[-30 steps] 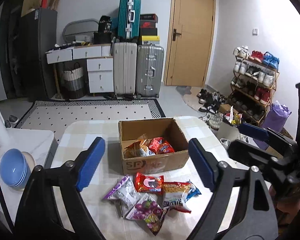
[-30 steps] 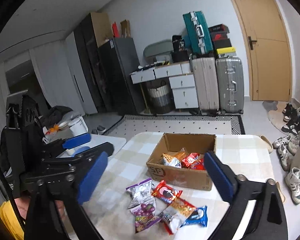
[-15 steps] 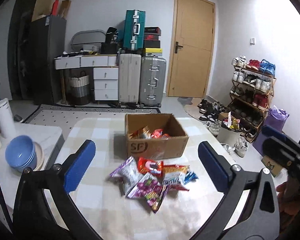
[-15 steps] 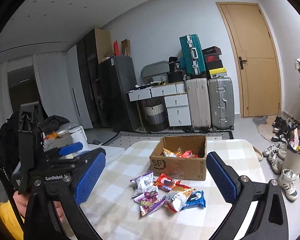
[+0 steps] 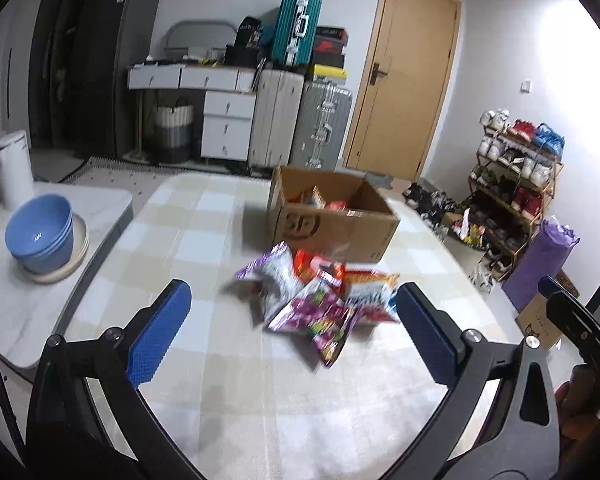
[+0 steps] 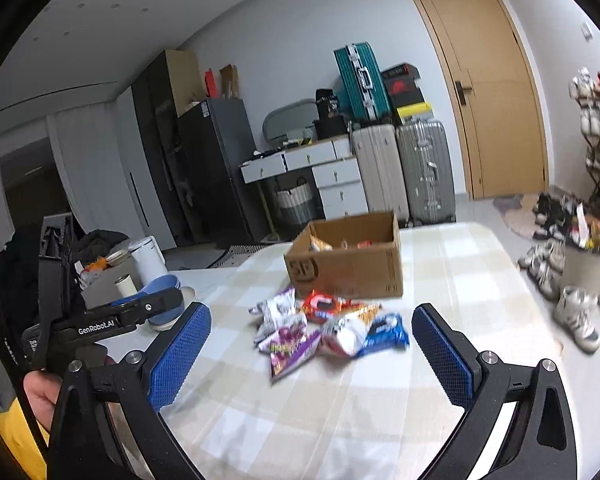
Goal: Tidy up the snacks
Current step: 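Move both tools back toward the remaining snack pile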
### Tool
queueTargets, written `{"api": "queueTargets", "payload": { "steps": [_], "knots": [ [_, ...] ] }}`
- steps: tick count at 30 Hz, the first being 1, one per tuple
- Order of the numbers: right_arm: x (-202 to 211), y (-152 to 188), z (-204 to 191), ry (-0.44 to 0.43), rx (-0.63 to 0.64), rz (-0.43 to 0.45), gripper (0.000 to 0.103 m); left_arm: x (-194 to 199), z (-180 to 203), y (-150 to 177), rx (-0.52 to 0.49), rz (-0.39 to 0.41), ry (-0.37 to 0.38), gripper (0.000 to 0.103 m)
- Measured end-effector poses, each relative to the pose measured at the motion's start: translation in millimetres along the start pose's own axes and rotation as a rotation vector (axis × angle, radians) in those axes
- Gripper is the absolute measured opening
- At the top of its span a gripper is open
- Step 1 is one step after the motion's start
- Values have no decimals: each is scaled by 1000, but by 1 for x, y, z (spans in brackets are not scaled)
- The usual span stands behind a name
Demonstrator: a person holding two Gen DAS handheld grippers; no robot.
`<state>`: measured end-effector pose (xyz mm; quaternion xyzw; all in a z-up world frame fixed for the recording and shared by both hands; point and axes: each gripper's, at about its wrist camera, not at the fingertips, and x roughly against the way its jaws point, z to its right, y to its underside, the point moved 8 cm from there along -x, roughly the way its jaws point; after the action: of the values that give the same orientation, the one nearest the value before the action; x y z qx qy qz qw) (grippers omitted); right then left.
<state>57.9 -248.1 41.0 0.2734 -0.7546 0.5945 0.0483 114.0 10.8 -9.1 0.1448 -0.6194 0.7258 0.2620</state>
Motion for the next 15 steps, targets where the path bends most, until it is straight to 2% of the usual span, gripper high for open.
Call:
{"api": "queueTargets", "payload": {
  "steps": [5,11,15],
  "knots": [
    [-8,15,8,-2,-29,-24,102,-31,-7,24,17,-73,-8,102],
    [-15,23,11,-11,-42,-37,102,-57,-4,41,17,-116,-8,102],
    [-23,31,11,-33,-45,-61,102,-78,0,51,8,-156,-34,102]
  ]
}}
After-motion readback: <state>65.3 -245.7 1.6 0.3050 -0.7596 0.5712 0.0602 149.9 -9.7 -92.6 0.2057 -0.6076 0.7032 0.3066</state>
